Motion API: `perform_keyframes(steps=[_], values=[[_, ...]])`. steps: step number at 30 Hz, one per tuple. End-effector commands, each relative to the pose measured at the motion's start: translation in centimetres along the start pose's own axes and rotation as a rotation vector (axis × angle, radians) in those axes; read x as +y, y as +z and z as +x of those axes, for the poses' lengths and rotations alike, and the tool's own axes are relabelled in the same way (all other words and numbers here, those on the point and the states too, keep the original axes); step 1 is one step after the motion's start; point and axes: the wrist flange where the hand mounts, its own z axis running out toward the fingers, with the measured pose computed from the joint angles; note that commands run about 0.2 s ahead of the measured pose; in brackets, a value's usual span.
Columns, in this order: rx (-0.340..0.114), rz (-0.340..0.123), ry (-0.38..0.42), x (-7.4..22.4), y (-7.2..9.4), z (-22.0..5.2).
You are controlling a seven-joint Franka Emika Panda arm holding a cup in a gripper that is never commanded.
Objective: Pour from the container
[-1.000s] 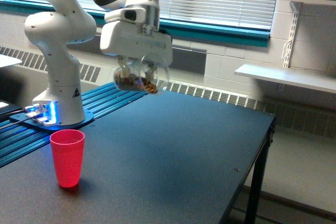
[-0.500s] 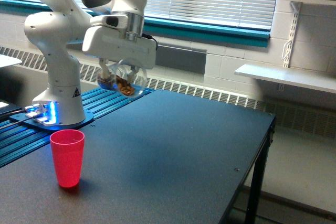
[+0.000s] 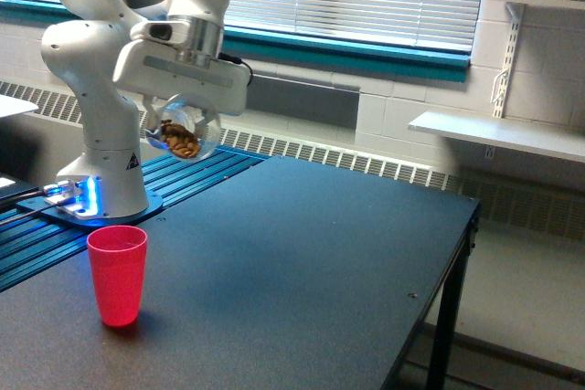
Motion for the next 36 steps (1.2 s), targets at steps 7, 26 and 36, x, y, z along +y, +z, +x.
perform_keyframes(steps=[7, 26, 36], values=[[-0.041, -0.031, 0.129, 3.8, 2.5, 1.4], [-0.117, -0.048, 0.101, 5.7, 6.7, 3.2], [-0.153, -0.073, 0.100, 6.2, 8.9, 3.3]])
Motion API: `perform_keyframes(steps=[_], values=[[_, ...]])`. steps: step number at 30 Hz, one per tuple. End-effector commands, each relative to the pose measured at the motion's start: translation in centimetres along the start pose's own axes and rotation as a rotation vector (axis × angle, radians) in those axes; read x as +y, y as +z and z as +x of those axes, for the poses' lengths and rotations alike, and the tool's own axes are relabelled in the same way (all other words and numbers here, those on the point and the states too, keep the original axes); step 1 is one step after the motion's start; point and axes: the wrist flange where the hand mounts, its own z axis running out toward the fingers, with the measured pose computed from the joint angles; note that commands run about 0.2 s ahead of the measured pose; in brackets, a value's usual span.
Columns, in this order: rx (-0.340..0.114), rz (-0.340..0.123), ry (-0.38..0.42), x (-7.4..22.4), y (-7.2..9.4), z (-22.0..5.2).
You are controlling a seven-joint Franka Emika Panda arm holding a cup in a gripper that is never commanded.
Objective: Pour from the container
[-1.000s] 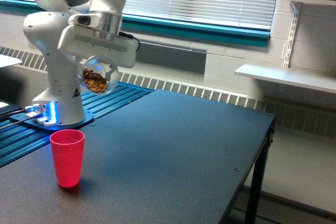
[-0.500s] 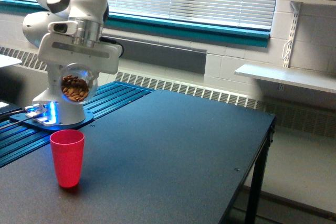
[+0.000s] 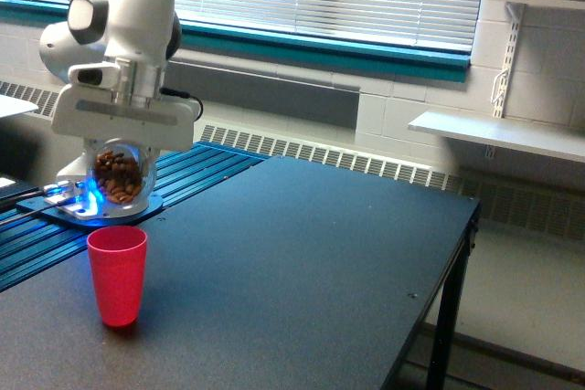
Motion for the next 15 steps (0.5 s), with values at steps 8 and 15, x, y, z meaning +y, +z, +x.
perform_keyframes(steps=[8, 15], values=[[-0.021, -0.031, -0.002, 0.6, 1.8, 0.8], [-0.030, -0.041, 0.025, 0.7, 1.8, 1.5]])
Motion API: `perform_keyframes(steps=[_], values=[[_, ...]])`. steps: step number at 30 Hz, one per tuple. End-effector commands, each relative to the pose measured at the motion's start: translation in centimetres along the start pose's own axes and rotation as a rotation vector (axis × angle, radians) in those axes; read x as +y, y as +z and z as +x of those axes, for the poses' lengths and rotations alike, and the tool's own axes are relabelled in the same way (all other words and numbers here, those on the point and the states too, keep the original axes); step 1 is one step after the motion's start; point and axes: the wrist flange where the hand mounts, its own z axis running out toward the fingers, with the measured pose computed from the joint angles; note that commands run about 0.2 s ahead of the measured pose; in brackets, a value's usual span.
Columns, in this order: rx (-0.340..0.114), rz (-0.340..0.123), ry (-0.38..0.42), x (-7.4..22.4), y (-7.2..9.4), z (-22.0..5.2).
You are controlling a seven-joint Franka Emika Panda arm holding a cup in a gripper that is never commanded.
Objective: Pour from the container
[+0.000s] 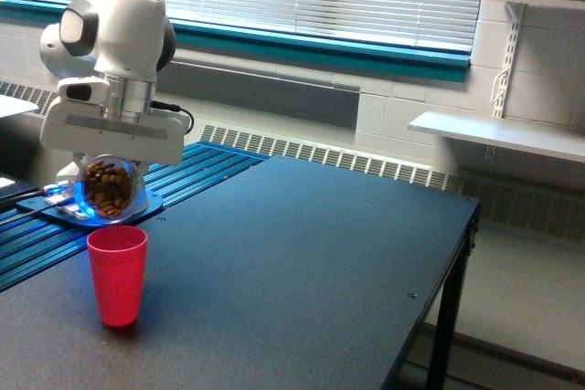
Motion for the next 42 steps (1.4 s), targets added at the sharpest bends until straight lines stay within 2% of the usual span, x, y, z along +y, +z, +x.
perform_keyframes(steps=[1, 15, 21, 29, 42], values=[[-0.007, -0.004, 0.011, 0.0, -0.1, 0.5], [-0.046, -0.057, 0.013, -0.4, 0.2, 0.5], [-0.041, -0.063, 0.002, -1.0, 0.0, 0.6], [-0.058, -0.077, -0.001, -1.5, 0.0, 0.6], [-0.064, -0.116, -0.005, -1.7, 0.1, 0.7]])
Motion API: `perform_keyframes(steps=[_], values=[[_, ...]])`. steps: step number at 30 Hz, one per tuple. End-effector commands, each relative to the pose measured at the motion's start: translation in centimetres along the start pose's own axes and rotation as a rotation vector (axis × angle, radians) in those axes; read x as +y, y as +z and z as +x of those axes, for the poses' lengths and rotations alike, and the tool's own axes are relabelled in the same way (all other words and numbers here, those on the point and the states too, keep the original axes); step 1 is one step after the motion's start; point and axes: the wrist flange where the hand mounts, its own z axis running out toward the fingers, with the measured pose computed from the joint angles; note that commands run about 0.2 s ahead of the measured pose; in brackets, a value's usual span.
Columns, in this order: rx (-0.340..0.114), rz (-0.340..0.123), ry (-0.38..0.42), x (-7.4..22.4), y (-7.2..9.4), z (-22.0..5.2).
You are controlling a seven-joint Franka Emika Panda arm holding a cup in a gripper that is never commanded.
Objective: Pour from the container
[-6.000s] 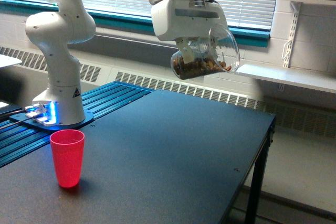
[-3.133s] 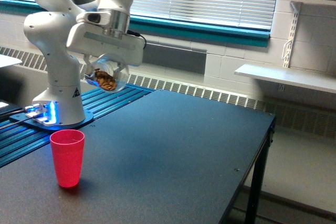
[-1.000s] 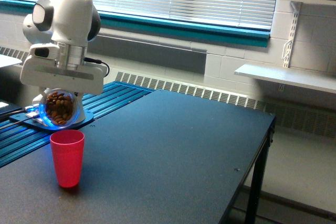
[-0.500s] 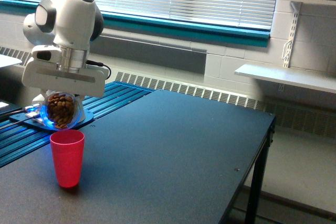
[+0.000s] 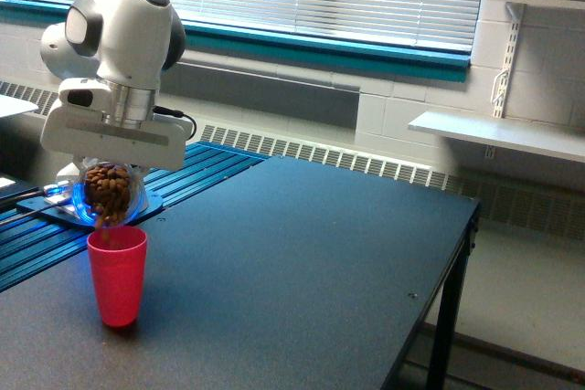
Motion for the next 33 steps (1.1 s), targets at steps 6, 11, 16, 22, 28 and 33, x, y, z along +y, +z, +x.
perform_keyframes(steps=[6, 11, 16, 22, 28, 33], values=[[-0.002, -0.020, -0.022, -0.7, -0.4, 0.1], [-0.001, -0.024, -0.028, -1.0, -0.5, 0.0], [-0.004, -0.034, -0.036, -1.3, -0.6, 0.0], [-0.004, -0.046, -0.046, -1.7, -0.6, -0.1], [-0.008, -0.060, -0.052, -1.9, -0.6, -0.2], [-0.006, -0.063, -0.056, -2.0, -0.7, -0.1]])
